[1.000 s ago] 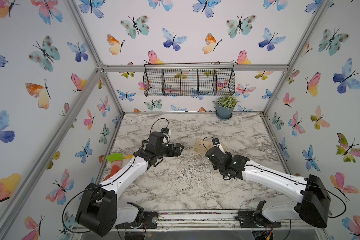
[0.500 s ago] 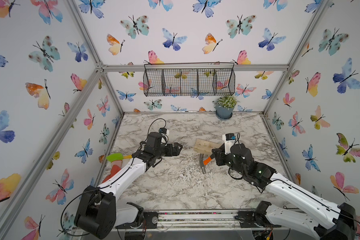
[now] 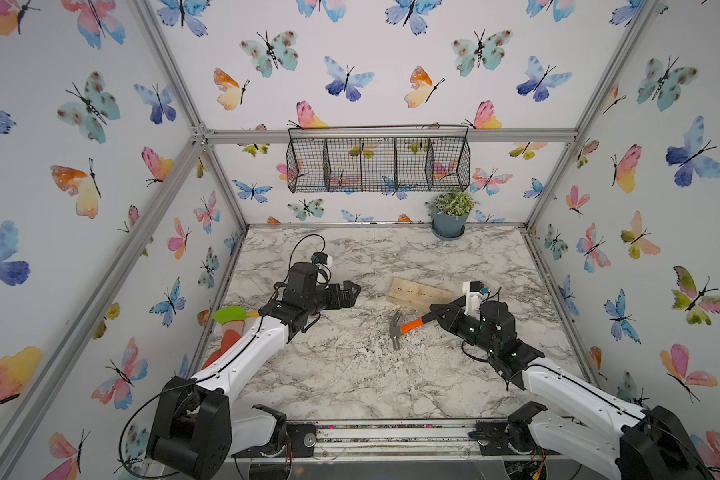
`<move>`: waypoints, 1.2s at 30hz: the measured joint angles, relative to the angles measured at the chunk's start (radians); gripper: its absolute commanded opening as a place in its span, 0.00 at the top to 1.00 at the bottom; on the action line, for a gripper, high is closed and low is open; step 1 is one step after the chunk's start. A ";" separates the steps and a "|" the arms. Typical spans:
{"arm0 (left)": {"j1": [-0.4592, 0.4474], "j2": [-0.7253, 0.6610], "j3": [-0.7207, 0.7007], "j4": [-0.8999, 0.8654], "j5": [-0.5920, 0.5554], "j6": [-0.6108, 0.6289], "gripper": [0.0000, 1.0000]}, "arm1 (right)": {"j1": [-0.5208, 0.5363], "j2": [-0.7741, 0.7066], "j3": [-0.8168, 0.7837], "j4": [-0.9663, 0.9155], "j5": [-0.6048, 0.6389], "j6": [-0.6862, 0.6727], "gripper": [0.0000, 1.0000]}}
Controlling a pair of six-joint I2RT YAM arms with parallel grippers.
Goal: Use a claw hammer to pull out a nail
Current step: Place the hammer at the center of the board.
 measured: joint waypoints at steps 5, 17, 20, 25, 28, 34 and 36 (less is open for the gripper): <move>0.004 0.000 0.000 0.008 0.014 -0.003 0.02 | -0.040 0.006 -0.084 0.088 -0.041 0.073 0.97; 0.005 0.003 -0.001 0.028 0.030 -0.009 0.02 | -0.106 0.026 -0.237 0.248 -0.095 0.122 0.84; 0.005 0.005 -0.001 0.028 0.033 -0.009 0.02 | -0.112 0.045 -0.273 0.278 -0.101 0.124 0.79; 0.005 0.018 -0.001 0.029 0.042 -0.011 0.01 | -0.119 0.032 -0.299 0.331 -0.107 0.119 0.58; 0.005 0.025 -0.001 0.028 0.048 -0.012 0.02 | -0.128 0.005 -0.309 0.332 -0.100 0.109 0.49; 0.005 0.029 -0.001 0.028 0.060 -0.014 0.02 | -0.159 -0.013 -0.327 0.316 -0.075 0.075 0.42; 0.005 0.030 -0.001 0.029 0.062 -0.015 0.02 | -0.170 0.002 -0.338 0.315 -0.067 0.065 0.41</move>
